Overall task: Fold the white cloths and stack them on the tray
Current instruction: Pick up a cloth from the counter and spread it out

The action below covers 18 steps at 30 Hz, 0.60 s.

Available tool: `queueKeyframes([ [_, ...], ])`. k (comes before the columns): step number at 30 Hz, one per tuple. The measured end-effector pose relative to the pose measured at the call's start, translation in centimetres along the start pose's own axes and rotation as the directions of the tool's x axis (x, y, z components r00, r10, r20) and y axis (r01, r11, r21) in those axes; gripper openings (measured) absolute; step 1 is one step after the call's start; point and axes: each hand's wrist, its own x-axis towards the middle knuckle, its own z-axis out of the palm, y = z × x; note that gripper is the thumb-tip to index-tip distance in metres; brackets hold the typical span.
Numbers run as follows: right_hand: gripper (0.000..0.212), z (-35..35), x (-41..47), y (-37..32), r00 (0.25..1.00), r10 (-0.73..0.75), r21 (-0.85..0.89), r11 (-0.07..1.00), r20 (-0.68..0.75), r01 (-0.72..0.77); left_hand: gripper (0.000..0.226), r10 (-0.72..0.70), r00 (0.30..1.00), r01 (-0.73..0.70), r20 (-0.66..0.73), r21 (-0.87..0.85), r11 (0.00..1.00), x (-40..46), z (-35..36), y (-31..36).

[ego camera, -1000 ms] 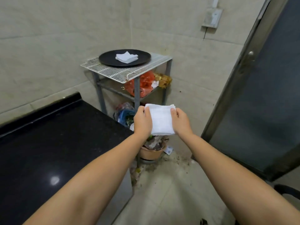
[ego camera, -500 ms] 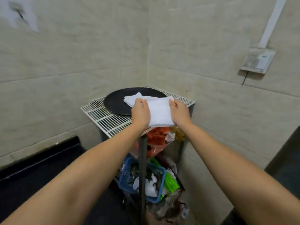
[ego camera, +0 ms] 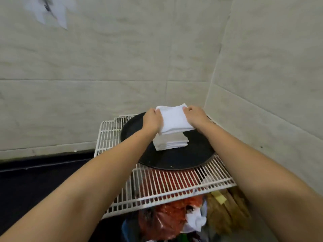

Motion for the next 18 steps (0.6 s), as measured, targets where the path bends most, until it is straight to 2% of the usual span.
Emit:
queueKeyframes([
  [3, 0.036, 1.4, 2.7, 1.4, 0.99, -0.015, -0.045, 0.999, 0.143, 0.021, 0.033, -0.094, 0.995, 0.095, -0.012, 0.172, 0.981, 1.9, 1.0, -1.0],
  [7, 0.042, 4.2, 3.5, 3.6, 0.963, 0.012, -0.068, 0.998, 0.27, 0.006, 0.033, -0.198, 0.98, 0.199, -0.032, 0.28, 0.939, 2.4, 1.6, -3.2],
  [12, 0.043, 5.4, 3.8, 4.5, 0.955, -0.033, -0.065, 0.996, 0.295, 0.054, 0.031, -0.194, 0.979, 0.199, -0.056, 0.419, 0.886, 1.9, 1.8, -4.5],
  [18, 0.045, 5.4, 4.1, 5.0, 0.951, -0.057, -0.095, 0.991, 0.304, 0.09, 0.039, -0.175, 0.983, 0.185, -0.063, 0.449, 0.874, 1.4, 1.7, -4.7],
])
